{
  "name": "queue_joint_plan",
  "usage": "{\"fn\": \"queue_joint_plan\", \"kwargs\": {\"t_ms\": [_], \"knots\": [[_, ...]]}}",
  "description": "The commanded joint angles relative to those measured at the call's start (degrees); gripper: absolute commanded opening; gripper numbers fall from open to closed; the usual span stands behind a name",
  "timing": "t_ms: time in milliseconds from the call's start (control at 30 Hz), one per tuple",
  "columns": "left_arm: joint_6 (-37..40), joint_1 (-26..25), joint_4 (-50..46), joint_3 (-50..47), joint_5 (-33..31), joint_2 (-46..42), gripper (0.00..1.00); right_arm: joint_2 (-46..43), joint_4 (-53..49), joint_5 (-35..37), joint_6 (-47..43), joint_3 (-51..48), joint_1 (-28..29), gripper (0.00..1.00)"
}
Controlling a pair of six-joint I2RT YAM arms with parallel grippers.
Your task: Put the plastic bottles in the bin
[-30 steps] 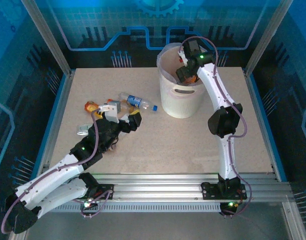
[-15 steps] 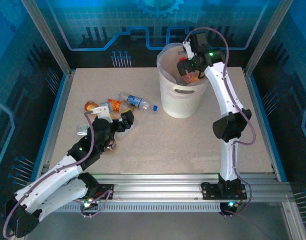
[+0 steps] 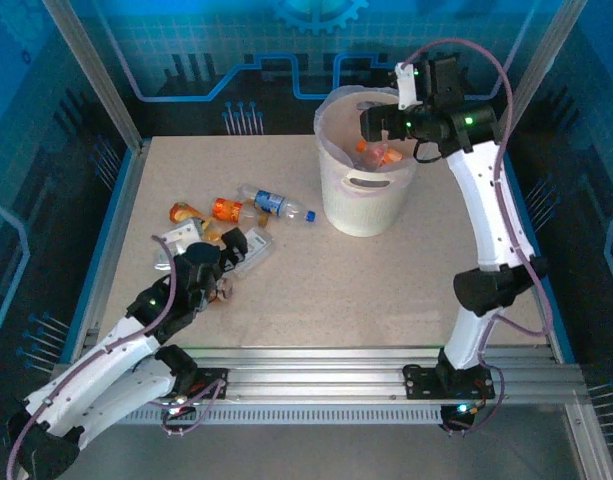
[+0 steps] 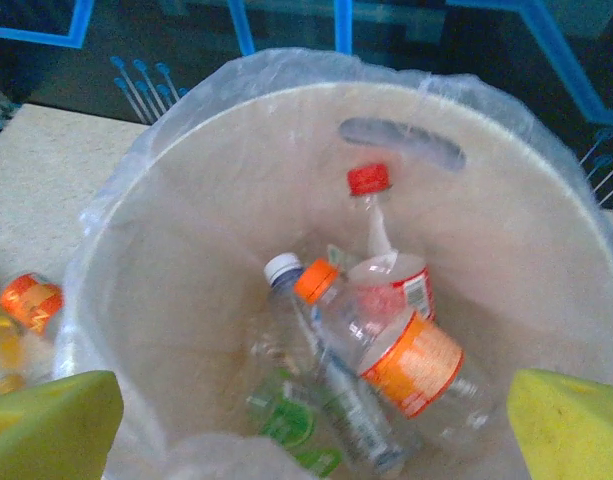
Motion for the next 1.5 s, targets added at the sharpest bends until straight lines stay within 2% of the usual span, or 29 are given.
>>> {"fn": "queue_joint_plan", "kwargs": {"t_ms": [0,133,233,500,767,1133,1467], "knots": [[-10.8,0.8,-10.0,-0.2,-4.5,-2.5,0.99,-3.8,2.8,-3.6,4.9,-6.2,-0.4,1.00],[-20.5,1.9,-18.4,-0.5,-4.7,-3.7,0.99,-7.2,4.4,-3.8,7.2,-12.8,-0.4,1.00],[-23.8,3.2,-21.0,-1.4,-3.8,-4.2,0.99,-10.2,6.6,-4.1,8.9,-18.6,-0.4,1.00],[-25.3,11.0,-20.0,-4.1,4.5,-2.9,0.99,-15.9,11.3,-5.7,11.6,-28.4,-0.4,1.00],[-26.1,21.3,-16.3,-6.4,18.3,4.5,0.99,-16.9,11.1,-6.4,11.9,-30.3,-0.4,1.00],[-28.5,22.7,-10.7,-9.0,20.1,10.2,0.99,-16.6,11.3,-7.1,11.8,-31.0,-0.4,1.00],[-31.6,22.8,-12.9,-8.8,20.1,13.3,0.99,-15.8,11.6,-8.4,12.3,-31.0,-0.4,1.00]]}}
